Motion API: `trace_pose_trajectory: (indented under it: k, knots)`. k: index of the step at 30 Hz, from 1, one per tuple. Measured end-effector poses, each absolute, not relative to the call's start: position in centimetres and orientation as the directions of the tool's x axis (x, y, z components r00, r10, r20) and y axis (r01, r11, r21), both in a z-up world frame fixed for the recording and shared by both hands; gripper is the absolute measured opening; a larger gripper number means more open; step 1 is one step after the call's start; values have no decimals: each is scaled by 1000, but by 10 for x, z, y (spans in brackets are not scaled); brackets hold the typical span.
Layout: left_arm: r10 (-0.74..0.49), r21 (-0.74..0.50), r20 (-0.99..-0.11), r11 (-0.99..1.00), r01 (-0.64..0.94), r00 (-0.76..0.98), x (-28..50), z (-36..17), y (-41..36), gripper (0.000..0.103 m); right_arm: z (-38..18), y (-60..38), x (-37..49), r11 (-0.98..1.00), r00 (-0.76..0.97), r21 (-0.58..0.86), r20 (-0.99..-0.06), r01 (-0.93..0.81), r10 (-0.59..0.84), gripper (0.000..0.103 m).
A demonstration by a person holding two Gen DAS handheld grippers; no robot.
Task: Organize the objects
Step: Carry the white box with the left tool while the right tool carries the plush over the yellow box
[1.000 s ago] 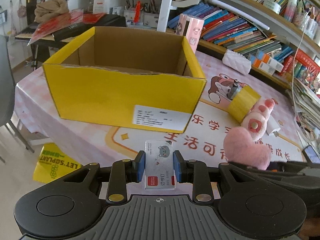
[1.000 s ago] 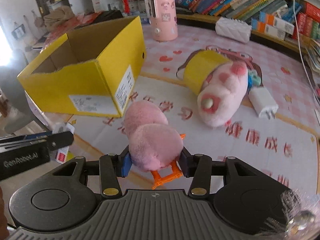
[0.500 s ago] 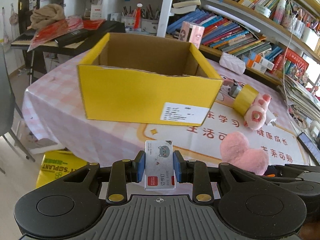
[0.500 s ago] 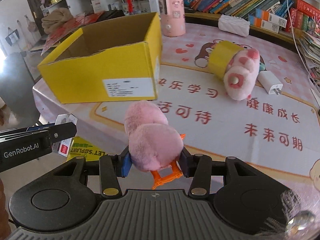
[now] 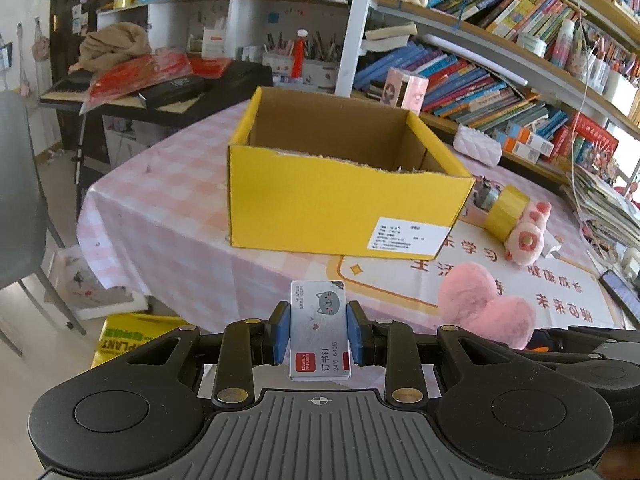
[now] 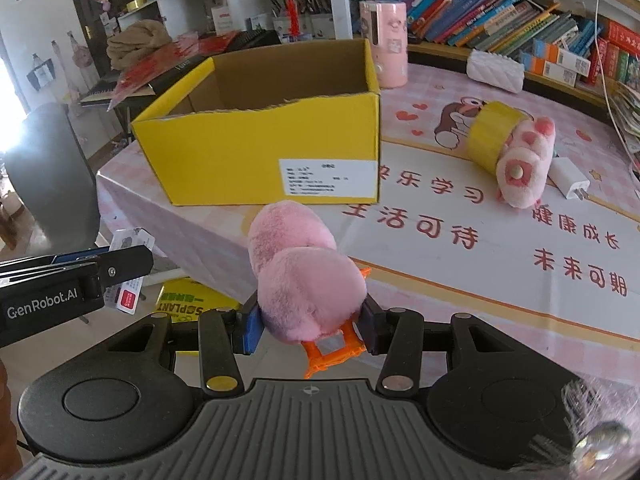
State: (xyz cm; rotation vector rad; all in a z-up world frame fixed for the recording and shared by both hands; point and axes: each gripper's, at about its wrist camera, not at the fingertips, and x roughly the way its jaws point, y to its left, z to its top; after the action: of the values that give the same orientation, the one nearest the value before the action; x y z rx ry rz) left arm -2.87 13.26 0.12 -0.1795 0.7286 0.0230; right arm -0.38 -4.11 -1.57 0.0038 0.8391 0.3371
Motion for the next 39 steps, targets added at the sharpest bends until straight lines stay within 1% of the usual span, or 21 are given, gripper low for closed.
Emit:
trace_pose_trajectory:
  k: [25,39]
  knots:
    - [-63,-153,-613,987,-40,788,-38,13,144,28,-2,-21,-15,949,655,96,-702,-301,279,44]
    - [-58,-123,-580,992,-18,813,-21,24,142,28,11,-16,2,947,677,95,-678,-307,288,44]
